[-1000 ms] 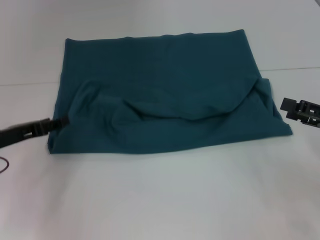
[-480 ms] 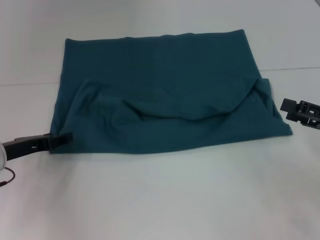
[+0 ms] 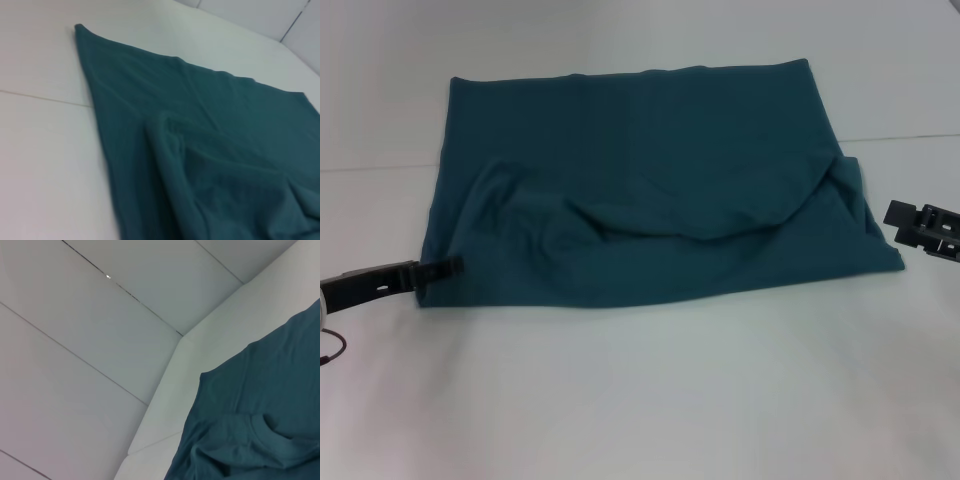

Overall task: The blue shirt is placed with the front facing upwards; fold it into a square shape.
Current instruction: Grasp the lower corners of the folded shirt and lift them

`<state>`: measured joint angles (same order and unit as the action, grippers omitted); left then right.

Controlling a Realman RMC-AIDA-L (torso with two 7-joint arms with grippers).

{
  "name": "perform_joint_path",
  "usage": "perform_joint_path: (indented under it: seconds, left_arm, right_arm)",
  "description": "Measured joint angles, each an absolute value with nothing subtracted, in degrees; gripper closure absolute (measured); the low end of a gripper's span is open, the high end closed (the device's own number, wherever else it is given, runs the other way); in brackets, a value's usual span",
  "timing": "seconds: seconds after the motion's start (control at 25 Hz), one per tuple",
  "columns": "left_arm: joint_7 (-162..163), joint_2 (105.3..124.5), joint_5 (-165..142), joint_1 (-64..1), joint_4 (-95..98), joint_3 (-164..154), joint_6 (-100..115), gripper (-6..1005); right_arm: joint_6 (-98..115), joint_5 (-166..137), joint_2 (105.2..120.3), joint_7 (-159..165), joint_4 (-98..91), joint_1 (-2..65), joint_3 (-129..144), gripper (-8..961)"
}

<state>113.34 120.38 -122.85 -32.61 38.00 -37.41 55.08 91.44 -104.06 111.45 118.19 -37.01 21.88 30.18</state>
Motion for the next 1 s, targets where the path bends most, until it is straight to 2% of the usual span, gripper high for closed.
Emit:
perform_joint_path:
  seconds: [0.24, 1.0]
  left_arm:
    - [113.11, 120.45, -123.12, -32.53, 37.01, -37.60, 52.78, 120]
    - [112.98, 120.83, -123.23, -35.48, 32.79, -40.98, 50.07, 123]
  right_arm:
    - [91.44, -104.06, 111.44, 118.16, -37.00, 21.88, 29.92, 46]
    - [91.30, -104.06, 111.44, 118.12, -36.91, 21.61, 29.81, 57]
